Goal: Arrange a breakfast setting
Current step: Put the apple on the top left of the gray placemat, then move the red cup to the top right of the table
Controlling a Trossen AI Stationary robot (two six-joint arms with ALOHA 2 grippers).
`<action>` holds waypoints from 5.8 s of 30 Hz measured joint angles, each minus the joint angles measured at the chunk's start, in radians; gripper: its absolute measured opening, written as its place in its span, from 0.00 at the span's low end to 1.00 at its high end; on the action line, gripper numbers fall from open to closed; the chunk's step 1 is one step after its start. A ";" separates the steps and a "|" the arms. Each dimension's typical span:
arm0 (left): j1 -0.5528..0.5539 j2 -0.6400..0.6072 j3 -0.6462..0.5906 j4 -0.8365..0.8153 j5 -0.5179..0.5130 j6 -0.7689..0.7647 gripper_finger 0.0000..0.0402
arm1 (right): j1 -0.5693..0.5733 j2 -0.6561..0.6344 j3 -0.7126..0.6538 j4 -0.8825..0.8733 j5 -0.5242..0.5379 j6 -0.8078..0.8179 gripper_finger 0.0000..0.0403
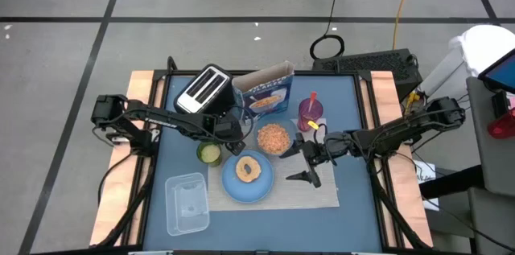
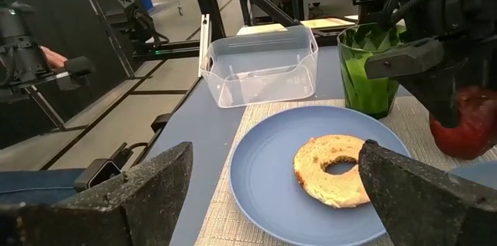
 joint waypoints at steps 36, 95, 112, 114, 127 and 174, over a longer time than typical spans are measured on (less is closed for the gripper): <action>0.000 0.000 0.000 0.037 -0.009 0.079 0.61 | 0.000 0.000 0.000 -0.001 0.000 -0.034 0.88; 0.000 -0.001 0.000 0.011 0.000 0.132 0.76 | 0.000 0.000 -0.001 0.000 0.000 -0.055 0.88; 0.000 -0.001 0.000 0.012 0.002 0.130 0.85 | 0.000 0.000 -0.001 0.000 0.000 -0.055 0.88; 0.000 -0.001 0.000 0.012 0.002 0.130 0.85 | 0.000 0.000 -0.001 -0.001 0.000 -0.055 0.88; 0.000 -0.038 -0.001 0.009 0.003 0.127 0.85 | 0.000 0.000 -0.001 -0.010 0.000 -0.056 0.88; -0.068 -0.264 0.000 0.428 0.002 0.114 0.85 | -0.063 -0.613 -0.001 -0.452 0.233 -0.111 0.88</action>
